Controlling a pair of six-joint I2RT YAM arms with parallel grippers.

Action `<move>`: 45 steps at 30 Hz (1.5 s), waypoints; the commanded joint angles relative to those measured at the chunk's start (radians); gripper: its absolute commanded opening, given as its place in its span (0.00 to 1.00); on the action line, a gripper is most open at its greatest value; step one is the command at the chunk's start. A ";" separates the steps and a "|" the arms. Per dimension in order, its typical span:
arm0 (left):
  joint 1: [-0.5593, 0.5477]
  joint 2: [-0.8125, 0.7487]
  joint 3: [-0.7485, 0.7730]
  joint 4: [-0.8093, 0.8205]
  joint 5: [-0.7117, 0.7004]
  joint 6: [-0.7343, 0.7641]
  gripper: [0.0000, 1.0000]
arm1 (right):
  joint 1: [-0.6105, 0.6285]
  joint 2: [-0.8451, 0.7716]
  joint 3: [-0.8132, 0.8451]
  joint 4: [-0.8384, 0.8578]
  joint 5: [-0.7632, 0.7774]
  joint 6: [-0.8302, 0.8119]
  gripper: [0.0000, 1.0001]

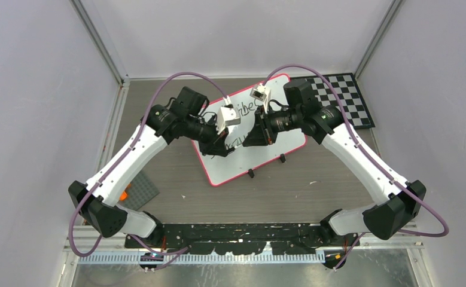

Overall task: Write a sentence on the whiteboard
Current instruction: Close the whiteboard marker at the center of the board.

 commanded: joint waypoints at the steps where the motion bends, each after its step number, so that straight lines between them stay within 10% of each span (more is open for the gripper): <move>1: -0.048 -0.023 0.085 0.388 0.194 -0.077 0.00 | 0.065 0.043 0.010 0.012 -0.013 -0.010 0.00; 12: -0.061 -0.041 0.092 0.355 0.144 -0.018 0.00 | 0.086 0.046 0.016 -0.005 0.015 -0.041 0.00; 18: 0.028 -0.102 0.059 0.119 0.205 0.027 0.36 | 0.008 0.038 0.040 0.017 0.003 0.020 0.00; 25: 0.069 -0.113 0.036 0.015 0.269 0.053 0.51 | 0.007 0.021 0.042 0.014 -0.024 0.018 0.00; 34: 0.062 -0.118 -0.085 0.342 0.173 -0.145 0.47 | 0.077 0.010 0.071 -0.041 -0.035 -0.067 0.00; 45: 0.030 -0.125 -0.119 0.226 0.251 -0.042 0.50 | 0.081 0.023 0.092 -0.029 -0.017 -0.057 0.00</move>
